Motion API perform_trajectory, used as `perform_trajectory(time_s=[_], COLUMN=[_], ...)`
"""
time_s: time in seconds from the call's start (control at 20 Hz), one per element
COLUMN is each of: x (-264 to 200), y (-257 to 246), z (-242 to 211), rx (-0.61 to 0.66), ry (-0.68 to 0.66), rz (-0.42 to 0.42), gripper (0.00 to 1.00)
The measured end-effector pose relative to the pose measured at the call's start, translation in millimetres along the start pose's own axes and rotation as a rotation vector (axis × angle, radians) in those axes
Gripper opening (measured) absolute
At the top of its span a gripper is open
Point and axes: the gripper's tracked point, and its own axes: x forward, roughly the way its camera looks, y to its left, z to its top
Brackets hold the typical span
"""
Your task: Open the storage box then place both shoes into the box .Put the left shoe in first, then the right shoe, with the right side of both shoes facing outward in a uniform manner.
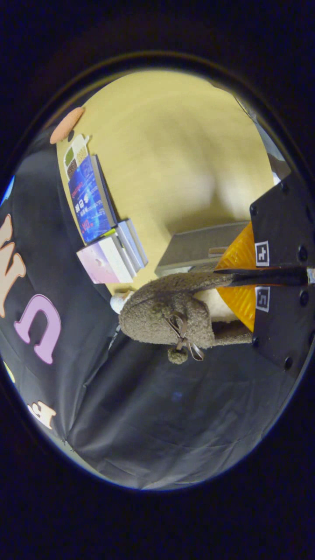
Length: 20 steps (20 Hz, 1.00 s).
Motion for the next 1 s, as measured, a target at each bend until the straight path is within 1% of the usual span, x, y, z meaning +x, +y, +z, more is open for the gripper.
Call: perform_trajectory(time_s=[0.2,0.45,0.6,0.85,1.0], x=[27,48,54,61,60], y=[-2,-9,-10,-17,-16], z=[-33,-61,-63,-58,-60], rx=[0.013,-0.039,-0.042,-0.096,-0.077], ry=[0.06,0.088,0.058,0.003,-0.003], rz=[-0.057,-0.148,-0.195,-0.292,-0.313], gripper=[0.03,0.03,0.04,0.04,0.04])
